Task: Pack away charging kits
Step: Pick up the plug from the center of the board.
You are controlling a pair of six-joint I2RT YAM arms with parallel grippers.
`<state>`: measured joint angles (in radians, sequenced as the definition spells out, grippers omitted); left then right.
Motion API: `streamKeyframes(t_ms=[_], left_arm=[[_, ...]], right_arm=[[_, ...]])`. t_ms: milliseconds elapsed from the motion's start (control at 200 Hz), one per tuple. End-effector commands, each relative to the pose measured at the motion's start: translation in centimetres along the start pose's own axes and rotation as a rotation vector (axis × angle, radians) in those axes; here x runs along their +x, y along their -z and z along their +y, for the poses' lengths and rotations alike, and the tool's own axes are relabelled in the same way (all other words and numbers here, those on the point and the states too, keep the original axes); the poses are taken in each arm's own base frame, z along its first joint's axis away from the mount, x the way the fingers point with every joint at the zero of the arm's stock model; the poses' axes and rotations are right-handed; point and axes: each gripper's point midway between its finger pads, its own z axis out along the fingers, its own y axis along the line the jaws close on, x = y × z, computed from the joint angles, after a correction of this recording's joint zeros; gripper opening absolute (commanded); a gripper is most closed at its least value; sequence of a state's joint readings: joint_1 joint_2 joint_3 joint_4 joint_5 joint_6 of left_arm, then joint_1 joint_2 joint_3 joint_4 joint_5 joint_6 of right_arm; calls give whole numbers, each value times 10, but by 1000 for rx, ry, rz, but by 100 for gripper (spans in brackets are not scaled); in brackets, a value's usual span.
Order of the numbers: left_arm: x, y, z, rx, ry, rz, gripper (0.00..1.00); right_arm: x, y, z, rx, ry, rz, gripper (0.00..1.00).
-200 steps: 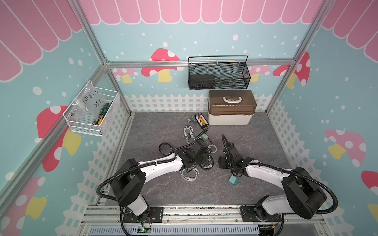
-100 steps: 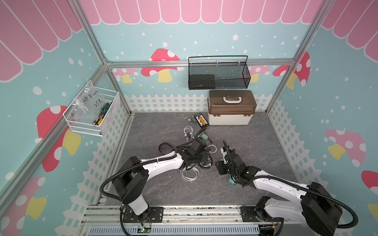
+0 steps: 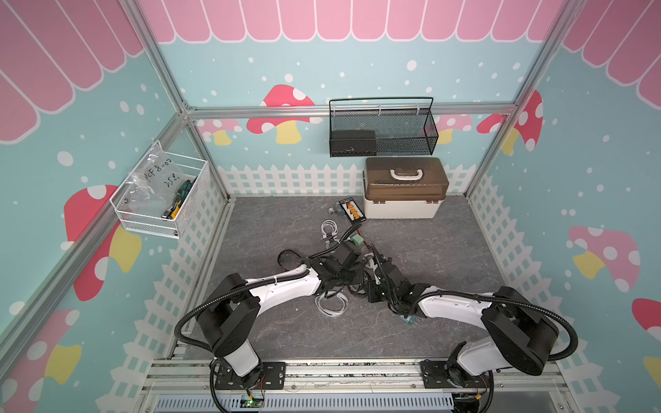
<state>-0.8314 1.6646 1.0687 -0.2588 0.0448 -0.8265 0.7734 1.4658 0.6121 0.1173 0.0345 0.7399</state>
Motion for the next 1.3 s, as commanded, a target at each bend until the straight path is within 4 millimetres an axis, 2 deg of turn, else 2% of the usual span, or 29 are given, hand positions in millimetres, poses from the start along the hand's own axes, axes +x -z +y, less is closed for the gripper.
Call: streamKeyframes(t_ms=[0, 65, 165, 290, 450, 520, 600, 760, 830, 895, 976, 1226, 1296], left_arm=[[0, -4, -5, 32, 10, 7, 0], [1, -3, -6, 42, 12, 6, 0], [4, -2, -7, 54, 12, 15, 0], [6, 0, -7, 69, 15, 19, 0], [5, -3, -2, 43, 18, 12, 0], [5, -4, 1, 32, 21, 9, 0], [5, -5, 2, 26, 23, 6, 0], [5, -3, 1, 34, 21, 10, 0], [6, -2, 1, 34, 21, 10, 0], [5, -1, 0, 37, 21, 10, 0], [5, 0, -1, 40, 21, 7, 0], [3, 1, -2, 40, 19, 2, 0], [3, 1, -2, 37, 18, 4, 0]], right_arm=[[-11, -4, 3, 17, -9, -26, 22], [-11, -8, 1, 29, -11, -23, 20], [-12, -12, -2, 53, -12, -22, 11], [-12, -14, -9, 94, -31, -20, 10], [-23, -6, 0, 61, -1, -50, 11], [-30, 8, -4, 90, 3, -79, 17], [-37, 26, -18, 148, -2, -110, 27], [-34, 50, -68, 268, -75, -127, 40], [-28, 55, -87, 314, -97, -127, 50], [-21, 53, -95, 325, -97, -104, 58], [-15, 45, -97, 323, -83, -64, 61], [3, 15, -91, 278, -49, 64, 62], [6, 11, -90, 268, -45, 81, 58]])
